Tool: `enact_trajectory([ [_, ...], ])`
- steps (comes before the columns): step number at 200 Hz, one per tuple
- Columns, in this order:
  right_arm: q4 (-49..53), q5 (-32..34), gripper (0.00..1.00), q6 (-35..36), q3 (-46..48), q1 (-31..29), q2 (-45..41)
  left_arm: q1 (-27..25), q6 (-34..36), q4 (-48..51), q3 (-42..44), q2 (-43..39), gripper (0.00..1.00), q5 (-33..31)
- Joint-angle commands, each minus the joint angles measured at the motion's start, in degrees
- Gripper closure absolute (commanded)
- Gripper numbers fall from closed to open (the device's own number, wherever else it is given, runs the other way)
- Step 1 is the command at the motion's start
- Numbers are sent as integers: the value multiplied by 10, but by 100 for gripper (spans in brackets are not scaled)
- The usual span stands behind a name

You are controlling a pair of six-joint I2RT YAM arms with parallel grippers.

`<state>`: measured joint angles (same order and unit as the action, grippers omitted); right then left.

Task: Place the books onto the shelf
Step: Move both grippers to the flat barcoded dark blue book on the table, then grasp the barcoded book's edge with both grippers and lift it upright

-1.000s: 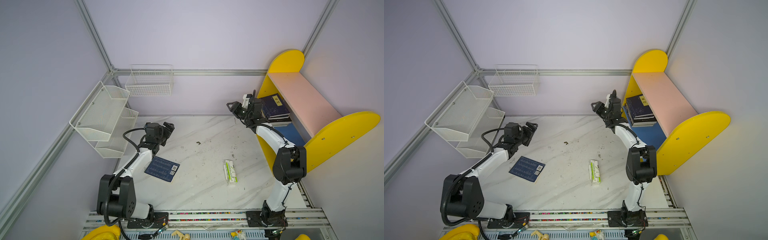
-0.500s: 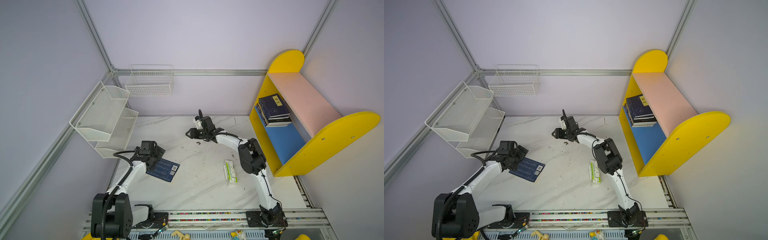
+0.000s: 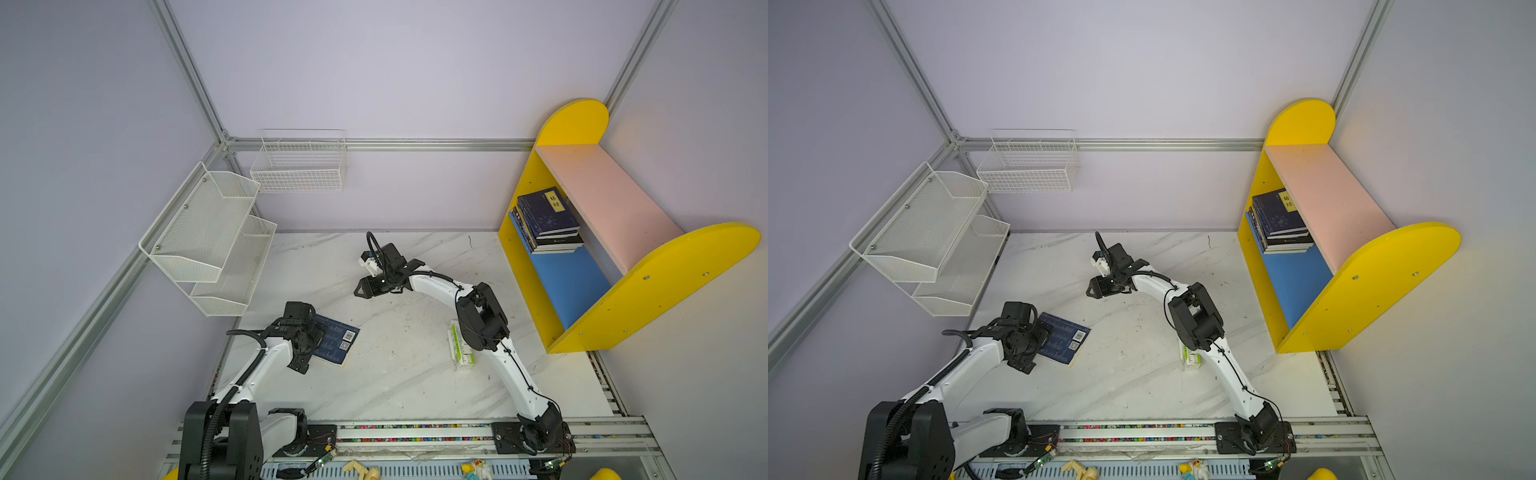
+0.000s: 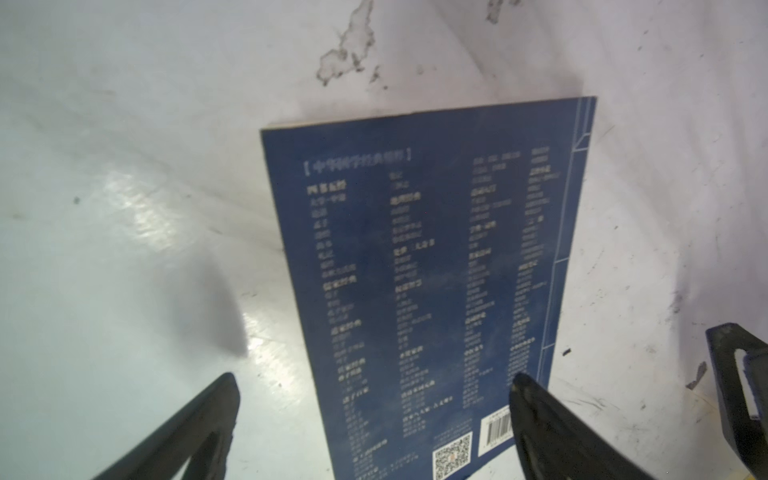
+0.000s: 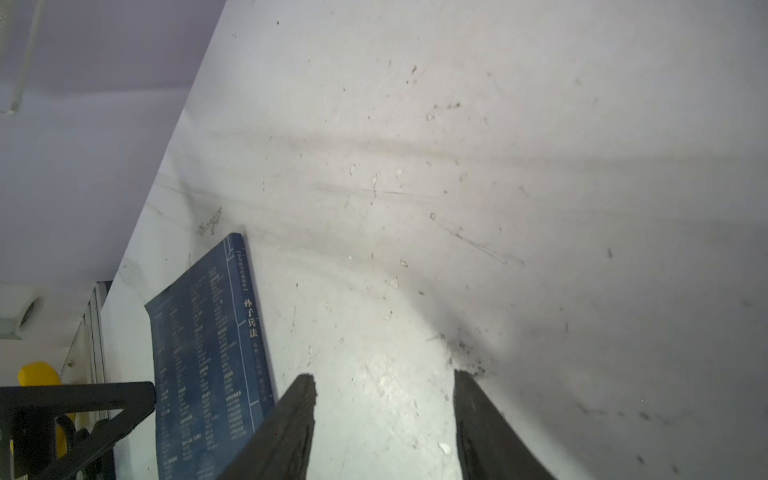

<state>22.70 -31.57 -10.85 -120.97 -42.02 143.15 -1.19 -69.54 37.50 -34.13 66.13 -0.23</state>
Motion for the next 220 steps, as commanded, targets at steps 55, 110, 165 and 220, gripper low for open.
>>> enact_trajectory([
  [55, 29, -40, 44, 22, -2, -20, 22, 3, 45, -162, -9, 91, 0, 74],
  [110, 7, -46, 44, 0, 77, 10, -14, -62, 134, -229, -196, 288, 1, 119],
  [165, -154, -14, 45, -129, 322, 134, -191, -159, 104, -274, -379, 464, 3, 227],
  [220, -115, 32, 41, -169, 372, 187, -258, -164, 52, -274, -399, 475, 5, 247],
])
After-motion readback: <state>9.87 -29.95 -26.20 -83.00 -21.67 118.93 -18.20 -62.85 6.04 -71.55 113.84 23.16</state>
